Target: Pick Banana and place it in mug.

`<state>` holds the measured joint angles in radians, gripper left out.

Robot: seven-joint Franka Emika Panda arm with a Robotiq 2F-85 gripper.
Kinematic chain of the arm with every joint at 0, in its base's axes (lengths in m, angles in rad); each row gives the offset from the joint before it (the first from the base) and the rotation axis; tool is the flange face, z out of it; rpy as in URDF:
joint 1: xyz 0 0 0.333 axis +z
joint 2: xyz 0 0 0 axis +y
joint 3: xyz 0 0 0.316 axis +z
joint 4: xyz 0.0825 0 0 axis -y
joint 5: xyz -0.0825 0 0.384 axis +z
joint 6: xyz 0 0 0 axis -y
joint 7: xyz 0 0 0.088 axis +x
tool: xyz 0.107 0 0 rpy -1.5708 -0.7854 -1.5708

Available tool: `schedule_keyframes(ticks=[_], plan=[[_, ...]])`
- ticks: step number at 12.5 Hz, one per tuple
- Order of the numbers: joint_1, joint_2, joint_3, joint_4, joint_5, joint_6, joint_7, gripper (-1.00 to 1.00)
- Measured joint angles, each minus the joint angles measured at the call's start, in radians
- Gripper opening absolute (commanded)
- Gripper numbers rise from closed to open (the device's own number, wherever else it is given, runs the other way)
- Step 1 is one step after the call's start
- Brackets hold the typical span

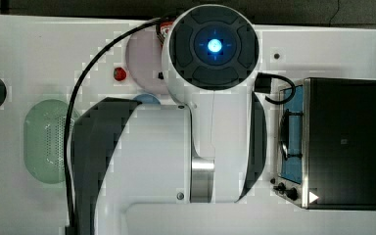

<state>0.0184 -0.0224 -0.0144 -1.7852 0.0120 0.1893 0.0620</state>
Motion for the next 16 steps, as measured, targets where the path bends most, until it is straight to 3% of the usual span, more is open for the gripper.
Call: schedule_keyframes(ticks=[3, 5, 8, 11, 16], plan=[[-0.012, -0.199, -0.033, -0.164, -0.008, -0.212, 0.000, 0.99], [-0.015, -0.288, -0.049, -0.135, -0.016, -0.200, 0.000, 1.00], [-0.014, -0.306, -0.033, -0.125, -0.012, -0.078, 0.000, 1.00], [-0.014, -0.248, -0.049, -0.268, -0.025, 0.104, -0.001, 1.00], [-0.012, -0.037, -0.066, -0.553, -0.026, 0.424, -0.043, 1.00]])
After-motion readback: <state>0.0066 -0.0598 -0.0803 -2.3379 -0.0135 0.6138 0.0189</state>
